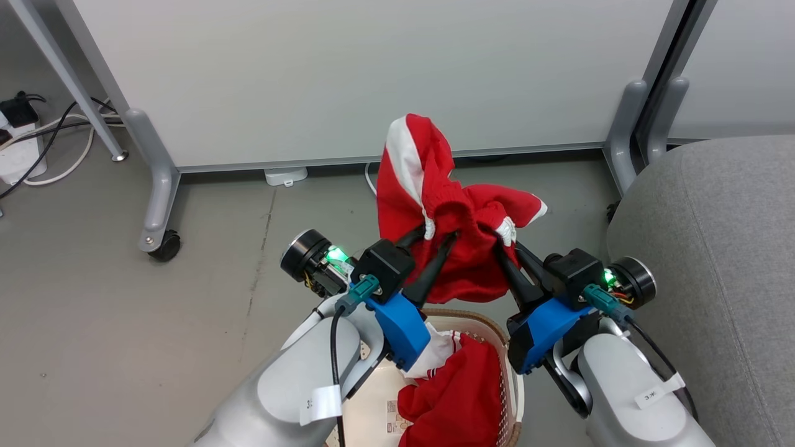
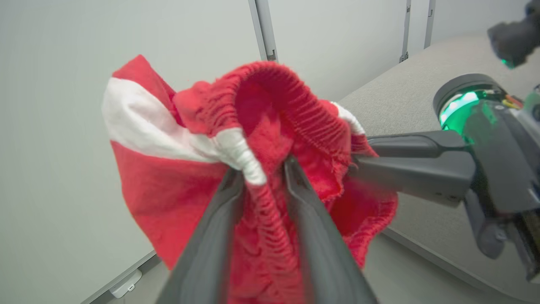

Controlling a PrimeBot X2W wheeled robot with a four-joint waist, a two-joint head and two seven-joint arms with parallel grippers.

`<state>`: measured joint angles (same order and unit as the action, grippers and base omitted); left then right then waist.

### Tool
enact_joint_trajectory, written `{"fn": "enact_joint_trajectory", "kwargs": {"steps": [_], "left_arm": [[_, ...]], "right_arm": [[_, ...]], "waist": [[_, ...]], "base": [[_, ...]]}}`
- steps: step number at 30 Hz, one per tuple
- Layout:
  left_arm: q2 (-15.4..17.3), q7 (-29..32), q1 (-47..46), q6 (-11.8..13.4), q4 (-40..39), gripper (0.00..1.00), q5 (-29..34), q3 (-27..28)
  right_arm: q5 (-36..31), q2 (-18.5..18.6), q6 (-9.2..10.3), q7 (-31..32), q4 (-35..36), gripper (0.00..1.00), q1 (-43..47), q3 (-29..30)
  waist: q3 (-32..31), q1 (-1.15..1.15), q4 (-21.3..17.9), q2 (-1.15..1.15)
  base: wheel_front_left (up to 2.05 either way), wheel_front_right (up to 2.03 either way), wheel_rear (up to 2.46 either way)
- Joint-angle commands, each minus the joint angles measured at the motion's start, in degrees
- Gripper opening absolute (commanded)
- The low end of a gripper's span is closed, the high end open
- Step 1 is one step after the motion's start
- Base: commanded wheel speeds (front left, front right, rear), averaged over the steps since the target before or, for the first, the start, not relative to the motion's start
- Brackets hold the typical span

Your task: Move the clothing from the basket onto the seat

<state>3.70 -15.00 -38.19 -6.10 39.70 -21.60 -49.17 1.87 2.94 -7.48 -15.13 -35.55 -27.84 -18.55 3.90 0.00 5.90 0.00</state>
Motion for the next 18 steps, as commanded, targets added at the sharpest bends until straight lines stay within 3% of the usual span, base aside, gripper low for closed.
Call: {"fn": "enact_joint_trajectory", "kwargs": {"steps": [1,18], "left_arm": [[0.02,-0.27,-0.70,-0.17,0.22,1.00,0.16,0.17],[0.59,-0.27,0.27,-0.38,0.44,1.00,0.83,0.86]], "right_arm": [[0.67,-0.06,-0.02,-0.04,0.59,0.00,0.19,0.46],[2.38,-0.07,-0.03,-0.04,3.14,0.00,0.30,6.52]], "waist": [[0.09,0.00,-0.05,0.00],[1.53,0.00,-2.48,0.00]], "base": [[0.00,0.00,0.00],[0.00,0.00,0.00]]}}
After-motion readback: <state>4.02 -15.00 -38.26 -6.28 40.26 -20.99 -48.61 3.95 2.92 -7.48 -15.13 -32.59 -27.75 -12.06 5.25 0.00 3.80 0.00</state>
